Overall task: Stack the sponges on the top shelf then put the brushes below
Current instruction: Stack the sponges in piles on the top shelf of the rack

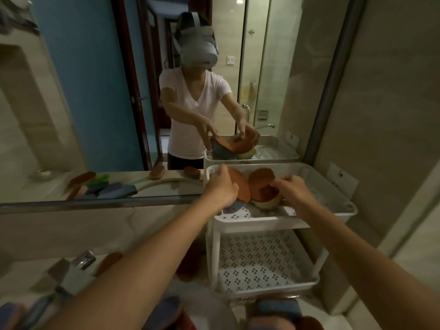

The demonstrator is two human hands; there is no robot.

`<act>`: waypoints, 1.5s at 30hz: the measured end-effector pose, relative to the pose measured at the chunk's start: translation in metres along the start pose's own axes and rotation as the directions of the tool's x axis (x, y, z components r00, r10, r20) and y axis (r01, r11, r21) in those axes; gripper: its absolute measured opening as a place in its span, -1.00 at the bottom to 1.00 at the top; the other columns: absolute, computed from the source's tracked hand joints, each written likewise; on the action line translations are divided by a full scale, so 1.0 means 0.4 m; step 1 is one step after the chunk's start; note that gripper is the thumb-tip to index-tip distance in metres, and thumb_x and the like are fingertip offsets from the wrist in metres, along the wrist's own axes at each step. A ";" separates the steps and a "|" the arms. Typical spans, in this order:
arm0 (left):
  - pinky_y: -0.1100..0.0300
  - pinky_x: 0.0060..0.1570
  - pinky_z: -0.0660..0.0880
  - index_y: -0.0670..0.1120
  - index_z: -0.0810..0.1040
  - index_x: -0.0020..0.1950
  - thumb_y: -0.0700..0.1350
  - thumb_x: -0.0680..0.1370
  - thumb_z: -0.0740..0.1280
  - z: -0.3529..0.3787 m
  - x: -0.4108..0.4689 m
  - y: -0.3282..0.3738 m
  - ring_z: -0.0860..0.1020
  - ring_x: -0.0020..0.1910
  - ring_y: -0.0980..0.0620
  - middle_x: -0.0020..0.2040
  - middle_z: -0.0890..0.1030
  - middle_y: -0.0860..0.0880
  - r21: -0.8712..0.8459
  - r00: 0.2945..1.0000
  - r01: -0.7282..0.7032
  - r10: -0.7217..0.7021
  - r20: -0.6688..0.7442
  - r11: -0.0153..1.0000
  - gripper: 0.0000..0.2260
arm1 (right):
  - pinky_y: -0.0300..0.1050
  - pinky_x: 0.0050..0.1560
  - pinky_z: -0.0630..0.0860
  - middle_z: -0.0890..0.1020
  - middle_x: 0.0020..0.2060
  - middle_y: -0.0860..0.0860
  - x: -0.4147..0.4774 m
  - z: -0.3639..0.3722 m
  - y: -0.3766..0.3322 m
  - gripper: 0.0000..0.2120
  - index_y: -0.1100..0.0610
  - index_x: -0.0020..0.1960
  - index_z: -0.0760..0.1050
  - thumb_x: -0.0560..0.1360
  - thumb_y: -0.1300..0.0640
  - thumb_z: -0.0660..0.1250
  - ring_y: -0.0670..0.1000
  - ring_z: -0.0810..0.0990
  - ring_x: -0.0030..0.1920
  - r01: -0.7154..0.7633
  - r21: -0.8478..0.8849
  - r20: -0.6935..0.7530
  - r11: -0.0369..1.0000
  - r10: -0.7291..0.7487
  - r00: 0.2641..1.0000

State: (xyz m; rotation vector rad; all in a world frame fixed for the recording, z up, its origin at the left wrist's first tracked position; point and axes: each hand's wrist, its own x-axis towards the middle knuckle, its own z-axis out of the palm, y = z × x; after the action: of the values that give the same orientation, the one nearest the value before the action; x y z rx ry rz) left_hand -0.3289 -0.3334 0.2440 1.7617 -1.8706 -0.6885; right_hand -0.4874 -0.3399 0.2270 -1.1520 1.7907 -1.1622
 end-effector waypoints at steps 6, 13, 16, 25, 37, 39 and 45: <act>0.10 0.32 0.30 -0.09 0.28 0.43 0.01 0.53 0.29 0.000 0.001 -0.017 0.28 0.40 -0.07 0.40 0.34 -0.11 0.301 0.970 -0.240 0.217 0.108 0.923 -0.49 | -0.19 -0.21 0.44 0.54 0.04 0.15 0.029 -0.035 0.020 -0.70 0.21 0.21 0.42 0.50 0.18 0.32 0.05 0.53 -0.04 0.106 -0.215 0.141 0.971 -0.077 0.987; 0.10 0.32 0.35 -0.15 0.30 0.43 -0.08 0.49 0.35 0.002 0.006 -0.020 0.32 0.39 -0.08 0.41 0.34 -0.13 0.457 0.944 -0.318 0.232 0.235 0.831 -0.46 | -0.27 -0.09 0.44 0.51 0.18 0.03 0.030 -0.055 0.020 -0.54 0.03 0.29 0.43 0.42 0.14 0.43 -0.04 0.48 0.09 0.325 -0.313 0.416 0.892 -0.178 0.892; 0.03 0.23 0.41 -0.17 0.42 0.28 -0.08 0.51 0.32 0.013 0.018 -0.024 0.38 0.30 -0.13 0.29 0.42 -0.15 0.494 0.962 -0.270 0.217 0.164 0.827 -0.64 | -0.19 0.04 0.50 0.50 0.23 0.04 0.045 -0.038 0.023 -0.44 0.05 0.34 0.38 0.38 0.16 0.46 -0.02 0.47 0.15 0.364 -0.331 0.424 0.871 -0.208 0.882; 0.07 0.31 0.30 -0.15 0.30 0.39 -0.03 0.55 0.29 0.024 0.051 -0.047 0.21 0.43 -0.09 0.39 0.33 -0.13 0.522 0.982 -0.176 0.184 0.036 0.834 -0.55 | -0.11 0.18 0.45 0.45 0.29 0.06 0.080 0.010 0.025 -0.46 -0.03 0.35 0.34 0.41 0.09 0.42 0.03 0.47 0.21 0.499 -0.418 0.430 0.759 -0.318 0.845; 0.04 0.23 0.38 -0.11 0.39 0.31 -0.04 0.50 0.35 0.039 0.047 -0.056 0.32 0.35 -0.11 0.33 0.39 -0.12 0.392 0.988 -0.111 0.144 -0.056 0.913 -0.59 | -0.06 0.19 0.47 0.47 0.24 0.08 0.090 0.007 0.035 -0.52 -0.05 0.31 0.38 0.42 0.09 0.40 0.06 0.48 0.19 0.529 -0.437 0.412 0.728 -0.361 0.837; 0.03 0.17 0.41 -0.12 0.41 0.26 -0.04 0.49 0.37 0.041 0.045 -0.049 0.35 0.33 -0.12 0.33 0.38 -0.13 0.399 0.988 -0.095 0.135 -0.075 0.912 -0.61 | -0.09 0.15 0.45 0.47 0.23 0.09 0.092 0.007 0.035 -0.52 -0.05 0.30 0.38 0.42 0.09 0.39 0.08 0.47 0.18 0.525 -0.453 0.407 0.721 -0.357 0.841; 0.04 0.19 0.40 -0.12 0.38 0.30 -0.03 0.49 0.36 0.041 0.037 -0.040 0.32 0.36 -0.13 0.37 0.35 -0.15 0.375 0.992 -0.082 0.113 -0.060 0.923 -0.57 | 0.04 0.27 0.44 0.41 0.29 0.13 0.067 0.002 0.030 -0.42 -0.06 0.39 0.23 0.43 0.03 0.37 0.14 0.46 0.23 0.528 -0.515 0.482 0.675 -0.282 0.830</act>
State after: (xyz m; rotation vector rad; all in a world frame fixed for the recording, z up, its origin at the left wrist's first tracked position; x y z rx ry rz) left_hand -0.3283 -0.3482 0.2211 1.8697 -2.1215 -0.2265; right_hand -0.4999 -0.3626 0.2132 -2.1191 1.6973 -0.4732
